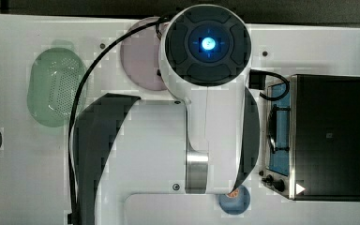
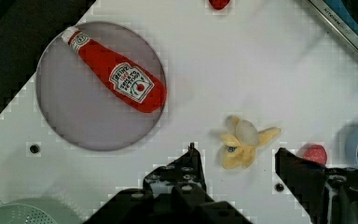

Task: Pick Banana and place it in mug.

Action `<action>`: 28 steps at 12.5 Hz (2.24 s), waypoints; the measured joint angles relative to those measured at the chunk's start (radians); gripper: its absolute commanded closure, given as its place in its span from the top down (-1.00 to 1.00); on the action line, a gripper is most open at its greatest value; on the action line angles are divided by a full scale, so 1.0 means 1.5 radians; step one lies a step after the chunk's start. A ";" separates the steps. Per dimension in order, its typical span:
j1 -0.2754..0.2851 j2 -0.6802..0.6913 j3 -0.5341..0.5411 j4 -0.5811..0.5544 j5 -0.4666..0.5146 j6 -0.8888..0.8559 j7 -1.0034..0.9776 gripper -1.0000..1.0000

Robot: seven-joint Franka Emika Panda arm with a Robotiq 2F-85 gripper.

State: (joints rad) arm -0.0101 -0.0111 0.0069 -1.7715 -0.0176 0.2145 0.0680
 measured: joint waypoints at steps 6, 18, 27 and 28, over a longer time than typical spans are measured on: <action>-0.068 -0.186 0.031 -0.140 0.021 -0.103 -0.004 1.00; -0.061 0.071 0.039 -0.441 0.018 0.343 -0.198 1.00; -0.065 0.237 0.042 -0.445 0.023 0.595 -0.303 0.98; -0.066 0.245 0.041 -0.445 0.019 0.597 -0.308 0.72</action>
State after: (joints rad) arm -0.1092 0.3567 0.0685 -2.4395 0.0103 1.1104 -0.3943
